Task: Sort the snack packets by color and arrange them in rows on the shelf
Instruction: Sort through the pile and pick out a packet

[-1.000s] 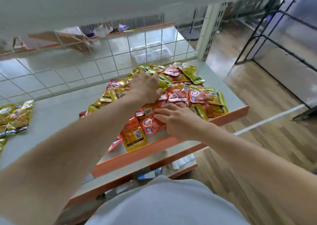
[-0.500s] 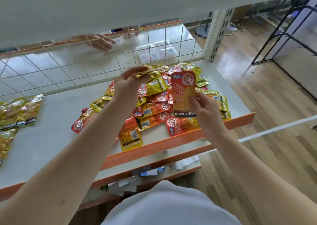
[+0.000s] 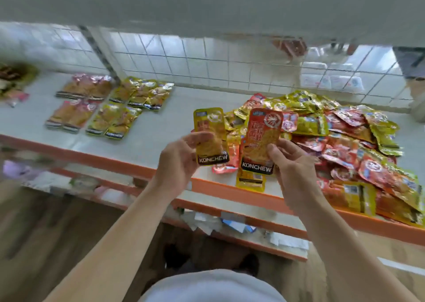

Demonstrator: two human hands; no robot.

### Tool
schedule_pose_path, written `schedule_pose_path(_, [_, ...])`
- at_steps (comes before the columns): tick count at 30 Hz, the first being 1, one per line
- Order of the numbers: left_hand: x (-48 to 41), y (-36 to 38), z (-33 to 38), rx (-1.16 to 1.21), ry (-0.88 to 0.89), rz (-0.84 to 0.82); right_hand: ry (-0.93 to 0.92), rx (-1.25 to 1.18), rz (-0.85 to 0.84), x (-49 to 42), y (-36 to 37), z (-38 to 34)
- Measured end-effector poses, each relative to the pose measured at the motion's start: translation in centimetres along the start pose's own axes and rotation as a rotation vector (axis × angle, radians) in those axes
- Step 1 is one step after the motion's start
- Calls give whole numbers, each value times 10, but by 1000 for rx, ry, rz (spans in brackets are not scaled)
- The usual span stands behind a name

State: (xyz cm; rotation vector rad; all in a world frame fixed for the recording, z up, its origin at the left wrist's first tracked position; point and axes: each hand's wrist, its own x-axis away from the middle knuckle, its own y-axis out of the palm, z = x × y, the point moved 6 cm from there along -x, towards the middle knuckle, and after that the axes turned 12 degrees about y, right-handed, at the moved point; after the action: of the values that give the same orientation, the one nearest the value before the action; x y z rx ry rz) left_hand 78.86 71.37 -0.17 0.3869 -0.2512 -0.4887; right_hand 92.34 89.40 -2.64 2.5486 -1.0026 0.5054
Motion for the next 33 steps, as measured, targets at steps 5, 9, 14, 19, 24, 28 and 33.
schedule_pose_path(5, [14,-54,31,-421,140,25,31,123,-70,14,63,13])
schedule_pose_path(9, [25,-99,56,-456,197,54,2,189,-113,34,118,19])
schedule_pose_path(14, [30,-161,86,-409,154,40,-8,202,-66,52,183,42])
schedule_pose_path(19, [27,-219,103,-450,134,-33,-26,243,-39,64,243,66])
schedule_pose_path(24, [16,-259,108,-489,110,-127,-44,216,42,69,271,81])
schedule_pose_path(28, [1,-273,111,-739,202,-210,-35,204,96,68,279,88])
schedule_pose_path(33, [-16,-264,112,-920,270,-287,-40,189,140,54,273,81])
